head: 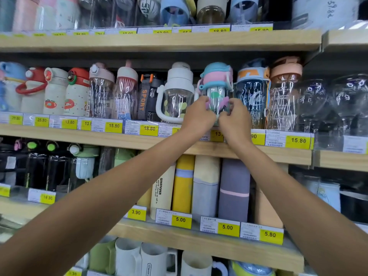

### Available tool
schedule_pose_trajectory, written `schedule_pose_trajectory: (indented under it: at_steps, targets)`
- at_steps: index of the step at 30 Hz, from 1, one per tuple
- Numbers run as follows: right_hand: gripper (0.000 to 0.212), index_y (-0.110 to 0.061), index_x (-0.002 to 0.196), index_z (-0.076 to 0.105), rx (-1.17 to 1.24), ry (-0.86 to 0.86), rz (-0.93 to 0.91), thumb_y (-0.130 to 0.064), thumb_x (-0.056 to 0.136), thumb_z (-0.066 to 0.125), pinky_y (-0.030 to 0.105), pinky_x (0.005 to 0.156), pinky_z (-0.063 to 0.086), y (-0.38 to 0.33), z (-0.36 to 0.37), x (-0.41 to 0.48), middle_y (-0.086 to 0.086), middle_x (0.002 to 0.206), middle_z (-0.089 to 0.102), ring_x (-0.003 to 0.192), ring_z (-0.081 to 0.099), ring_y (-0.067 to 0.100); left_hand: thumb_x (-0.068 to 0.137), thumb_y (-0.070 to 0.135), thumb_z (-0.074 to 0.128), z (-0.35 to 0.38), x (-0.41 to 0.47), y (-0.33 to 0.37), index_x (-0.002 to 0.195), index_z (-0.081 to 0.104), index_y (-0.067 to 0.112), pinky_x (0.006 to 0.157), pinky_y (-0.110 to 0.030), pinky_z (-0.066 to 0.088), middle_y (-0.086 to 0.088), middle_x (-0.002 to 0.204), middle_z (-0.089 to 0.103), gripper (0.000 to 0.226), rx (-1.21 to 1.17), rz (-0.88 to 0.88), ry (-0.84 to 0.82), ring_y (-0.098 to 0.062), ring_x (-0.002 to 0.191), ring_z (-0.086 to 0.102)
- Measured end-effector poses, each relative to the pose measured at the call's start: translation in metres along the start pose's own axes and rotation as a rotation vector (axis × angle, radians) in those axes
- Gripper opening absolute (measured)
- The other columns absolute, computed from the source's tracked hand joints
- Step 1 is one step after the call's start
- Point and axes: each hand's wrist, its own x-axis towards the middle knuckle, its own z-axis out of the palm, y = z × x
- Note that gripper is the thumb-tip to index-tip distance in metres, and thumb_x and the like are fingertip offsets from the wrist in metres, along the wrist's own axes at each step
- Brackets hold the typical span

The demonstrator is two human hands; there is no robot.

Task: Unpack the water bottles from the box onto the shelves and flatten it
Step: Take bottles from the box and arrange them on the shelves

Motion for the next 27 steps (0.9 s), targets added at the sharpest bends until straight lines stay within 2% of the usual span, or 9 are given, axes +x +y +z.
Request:
schedule_pose_trajectory:
  at_steps: [3,5,7,8,10,15,20,23,27]
  targets:
    - [0.033,-0.004,0.116,0.054,-0.036,0.002,0.019,-0.002,0.084,0.046,0.030,0.081,0.037,0.000,0.001,0.002,0.015,0.117,0.055,0.105,0.052,0.030,0.085,-0.003,0.040,-0.002,-0.001,0.005,0.137,0.042,0.014,0.075,-0.026,0.041,-0.006,0.139,0.047,0.055,0.008,0.002,-0.030,-0.022,0.107,0.053]
    - [0.026,-0.004,0.108,0.056,-0.037,-0.020,0.029,-0.002,0.084,0.045,0.025,0.070,0.032,-0.001,0.001,0.005,0.015,0.111,0.054,0.096,0.051,0.031,0.085,-0.004,0.040,-0.004,-0.001,0.008,0.129,0.048,0.013,0.066,-0.027,0.041,-0.006,0.122,0.051,0.048,0.004,-0.006,-0.050,-0.024,0.094,0.054]
    - [0.010,-0.008,0.084,0.051,-0.025,-0.024,0.053,0.000,0.083,0.045,0.021,0.054,0.024,-0.002,0.001,0.007,0.011,0.098,0.047,0.080,0.041,0.027,0.083,-0.006,0.038,-0.003,0.000,0.009,0.091,0.054,0.012,0.056,-0.027,0.035,-0.003,0.089,0.050,0.025,0.009,-0.002,-0.053,-0.022,0.074,0.046]
    - [0.016,-0.012,0.073,0.043,-0.019,-0.019,0.057,0.000,0.083,0.044,0.023,0.050,0.020,-0.003,0.002,0.009,0.009,0.095,0.042,0.077,0.034,0.023,0.082,-0.007,0.038,-0.002,0.000,0.009,0.073,0.045,0.013,0.052,-0.027,0.029,-0.001,0.075,0.043,0.022,0.017,-0.003,-0.046,-0.020,0.067,0.039]
    - [0.032,-0.018,0.062,0.029,-0.025,-0.008,0.059,0.000,0.084,0.045,0.025,0.050,0.018,-0.004,0.004,0.010,0.009,0.094,0.037,0.081,0.031,0.019,0.082,-0.007,0.039,0.000,0.000,0.009,0.062,0.033,0.016,0.048,-0.025,0.022,0.001,0.063,0.035,0.031,0.025,-0.018,-0.054,-0.016,0.059,0.032]
    - [0.028,-0.015,0.066,0.031,-0.082,-0.058,0.077,-0.002,0.086,0.045,0.029,0.072,0.022,-0.004,0.006,0.012,0.011,0.092,0.039,0.086,0.031,0.021,0.083,-0.009,0.037,-0.002,0.003,0.012,0.060,0.028,0.016,0.048,-0.026,0.020,-0.001,0.061,0.030,0.035,0.034,-0.040,-0.100,-0.015,0.056,0.027]
    - [0.037,-0.022,0.063,0.021,-0.069,-0.068,0.100,0.001,0.083,0.041,0.028,0.054,0.018,-0.003,0.005,0.012,0.005,0.086,0.034,0.086,0.027,0.021,0.086,-0.006,0.035,-0.011,0.009,0.018,0.059,0.028,0.013,0.047,-0.027,0.020,-0.003,0.061,0.028,0.033,0.128,-0.066,-0.151,-0.019,0.056,0.029]
    - [0.036,-0.021,0.063,0.022,-0.092,-0.071,0.089,0.000,0.083,0.042,0.028,0.053,0.018,-0.003,0.003,0.011,0.007,0.092,0.035,0.084,0.029,0.021,0.087,-0.004,0.035,-0.015,0.010,0.019,0.060,0.029,0.012,0.045,-0.026,0.021,-0.004,0.062,0.029,0.032,0.192,-0.069,-0.176,-0.017,0.053,0.029]
    - [0.034,-0.020,0.061,0.025,-0.060,-0.072,0.071,0.004,0.079,0.042,0.024,0.049,0.016,-0.006,0.001,0.011,0.004,0.081,0.034,0.076,0.032,0.021,0.086,-0.005,0.034,-0.014,0.013,0.015,0.062,0.029,0.011,0.047,-0.027,0.020,-0.005,0.065,0.029,0.029,0.174,-0.060,-0.188,-0.020,0.060,0.031]
